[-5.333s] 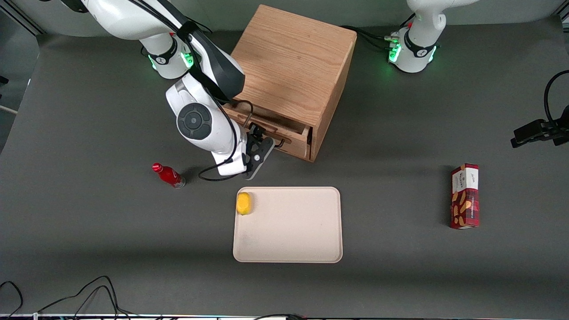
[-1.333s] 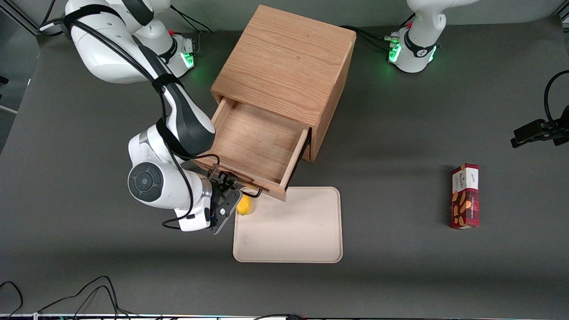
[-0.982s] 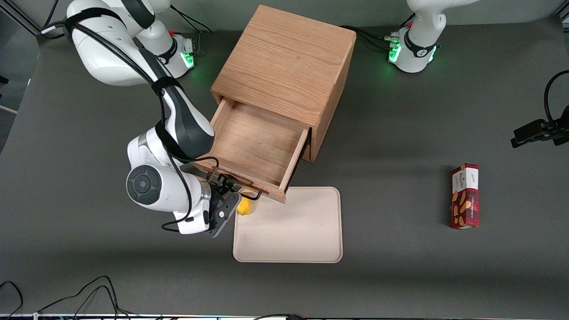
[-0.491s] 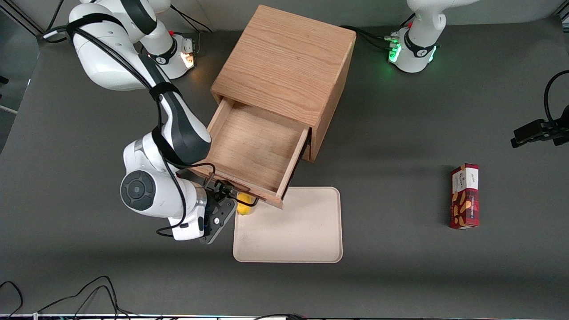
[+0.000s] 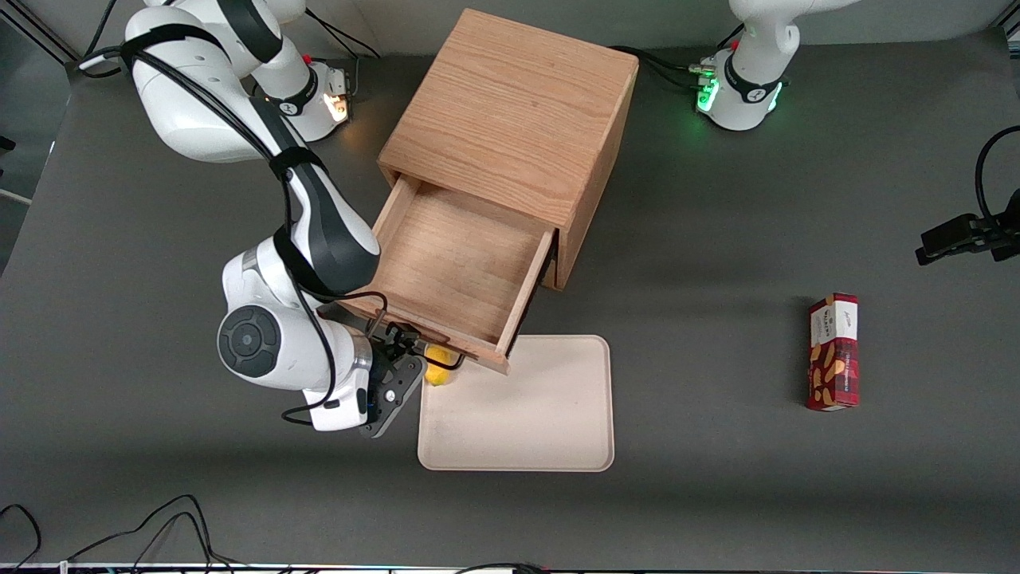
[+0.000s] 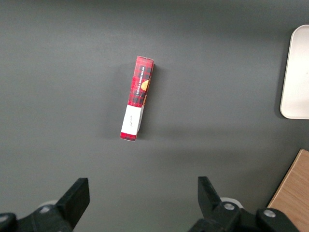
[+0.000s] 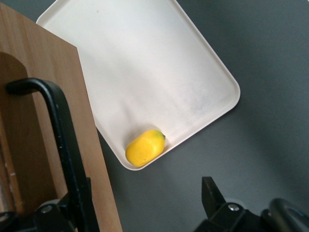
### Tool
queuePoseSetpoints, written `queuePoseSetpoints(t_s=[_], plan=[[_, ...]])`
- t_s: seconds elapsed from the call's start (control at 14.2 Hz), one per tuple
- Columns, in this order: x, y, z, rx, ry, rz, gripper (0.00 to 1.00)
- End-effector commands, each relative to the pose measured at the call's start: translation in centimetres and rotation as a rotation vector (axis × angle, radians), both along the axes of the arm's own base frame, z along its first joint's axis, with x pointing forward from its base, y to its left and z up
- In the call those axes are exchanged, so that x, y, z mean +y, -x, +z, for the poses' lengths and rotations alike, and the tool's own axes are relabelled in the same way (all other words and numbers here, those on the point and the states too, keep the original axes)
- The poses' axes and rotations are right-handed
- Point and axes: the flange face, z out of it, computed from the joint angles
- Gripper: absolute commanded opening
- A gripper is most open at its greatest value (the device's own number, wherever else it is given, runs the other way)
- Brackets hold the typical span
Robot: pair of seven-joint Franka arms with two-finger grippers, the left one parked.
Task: Open upper drawer
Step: 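Keep pulling the drawer further open with the right gripper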
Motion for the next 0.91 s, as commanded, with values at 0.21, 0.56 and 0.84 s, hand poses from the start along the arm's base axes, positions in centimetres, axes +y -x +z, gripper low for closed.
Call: queuePoseSetpoints(t_s=[0.21, 0.56, 0.84], plan=[[0.5, -0.3, 0.0, 0.008, 0.021, 0.018, 1.00], [-0.5, -0.5, 0.6, 0.020, 0.024, 0.013, 1.00], [-0.8, -0.4, 1.6, 0.031, 0.021, 0.012, 1.00]])
